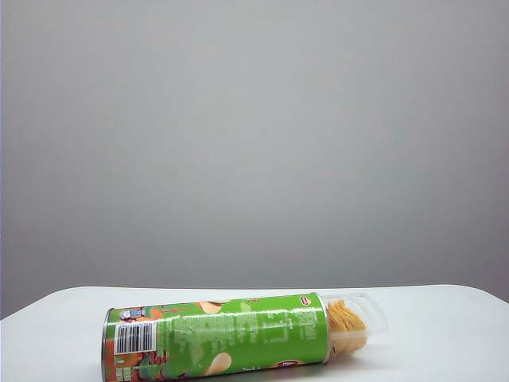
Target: Pick up the green tub of chips from the desk, pull out the transparent container with the chips inside partially, and then place the chips back on the desk.
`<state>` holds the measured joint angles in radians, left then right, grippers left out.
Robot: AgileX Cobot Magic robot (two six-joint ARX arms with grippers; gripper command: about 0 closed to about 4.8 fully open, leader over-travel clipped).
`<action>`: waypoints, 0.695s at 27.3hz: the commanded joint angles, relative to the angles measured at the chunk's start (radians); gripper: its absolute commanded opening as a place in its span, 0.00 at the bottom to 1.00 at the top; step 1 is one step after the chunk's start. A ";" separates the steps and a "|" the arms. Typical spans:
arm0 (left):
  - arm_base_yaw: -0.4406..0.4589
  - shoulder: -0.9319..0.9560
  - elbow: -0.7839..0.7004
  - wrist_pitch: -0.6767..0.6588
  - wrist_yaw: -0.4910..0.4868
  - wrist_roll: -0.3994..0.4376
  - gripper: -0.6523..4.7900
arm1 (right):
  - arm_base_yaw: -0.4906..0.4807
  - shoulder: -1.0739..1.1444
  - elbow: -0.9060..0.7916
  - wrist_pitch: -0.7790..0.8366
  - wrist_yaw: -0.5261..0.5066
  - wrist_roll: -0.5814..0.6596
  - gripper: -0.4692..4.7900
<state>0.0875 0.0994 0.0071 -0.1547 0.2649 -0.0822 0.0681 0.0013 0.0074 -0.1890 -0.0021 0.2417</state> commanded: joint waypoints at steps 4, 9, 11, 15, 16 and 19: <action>0.000 0.000 0.000 -0.007 -0.003 0.003 0.20 | 0.000 0.000 -0.006 0.005 0.001 -0.003 0.13; -0.001 0.000 0.000 -0.007 0.001 0.003 0.20 | 0.000 0.000 -0.006 0.006 0.000 -0.003 0.13; -0.001 0.000 0.000 -0.007 0.001 0.003 0.20 | 0.000 0.000 -0.006 0.006 0.000 -0.003 0.13; -0.001 0.000 0.000 -0.007 0.001 0.003 0.20 | 0.000 0.000 -0.006 0.006 0.000 -0.003 0.13; -0.001 0.000 0.000 -0.007 0.001 0.003 0.20 | 0.000 0.000 -0.006 0.006 0.000 -0.003 0.13; -0.001 0.000 0.000 -0.006 0.001 0.003 0.20 | 0.000 0.000 -0.006 0.006 0.000 -0.003 0.13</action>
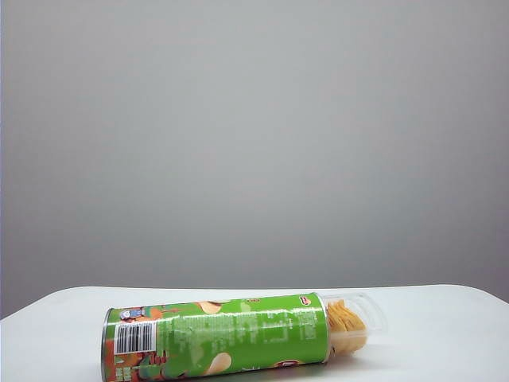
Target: Pick up the green tub of chips from the desk, pull out the transparent container with the chips inside partially, and then place the chips back on the desk.
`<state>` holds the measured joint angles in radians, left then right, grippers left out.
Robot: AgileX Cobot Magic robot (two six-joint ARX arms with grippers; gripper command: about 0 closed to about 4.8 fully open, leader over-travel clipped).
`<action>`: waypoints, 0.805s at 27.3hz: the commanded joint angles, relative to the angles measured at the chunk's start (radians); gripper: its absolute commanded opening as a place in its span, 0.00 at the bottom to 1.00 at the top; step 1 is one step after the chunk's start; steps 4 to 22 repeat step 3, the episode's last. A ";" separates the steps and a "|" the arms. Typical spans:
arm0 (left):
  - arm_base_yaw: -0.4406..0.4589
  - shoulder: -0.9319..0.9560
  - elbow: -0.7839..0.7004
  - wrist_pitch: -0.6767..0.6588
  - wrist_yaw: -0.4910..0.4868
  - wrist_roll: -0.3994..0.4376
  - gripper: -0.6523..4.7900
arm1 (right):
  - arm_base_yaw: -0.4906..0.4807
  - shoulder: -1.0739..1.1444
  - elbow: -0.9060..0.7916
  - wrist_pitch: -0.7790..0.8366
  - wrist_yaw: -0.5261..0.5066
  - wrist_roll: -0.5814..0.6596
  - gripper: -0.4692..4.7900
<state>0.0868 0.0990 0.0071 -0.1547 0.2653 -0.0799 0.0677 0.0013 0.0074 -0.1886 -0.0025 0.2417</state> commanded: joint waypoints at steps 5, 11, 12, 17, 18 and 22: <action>0.000 0.000 0.000 -0.006 0.001 0.000 0.20 | 0.000 0.000 -0.006 0.006 0.001 -0.003 0.13; 0.000 0.000 0.000 -0.006 0.001 0.000 0.20 | 0.000 0.000 -0.006 0.006 0.001 -0.003 0.13; 0.000 0.000 0.000 -0.006 0.001 0.000 0.20 | 0.000 0.000 -0.006 0.006 0.001 -0.003 0.13; 0.000 0.000 0.000 -0.006 0.001 0.000 0.20 | 0.000 0.000 -0.006 0.006 0.001 -0.003 0.13; 0.000 0.000 0.000 -0.006 0.001 0.000 0.20 | 0.000 0.000 -0.006 0.006 0.001 -0.003 0.13; 0.000 0.000 0.000 -0.006 0.001 0.000 0.20 | 0.000 0.000 -0.006 0.006 0.001 -0.003 0.13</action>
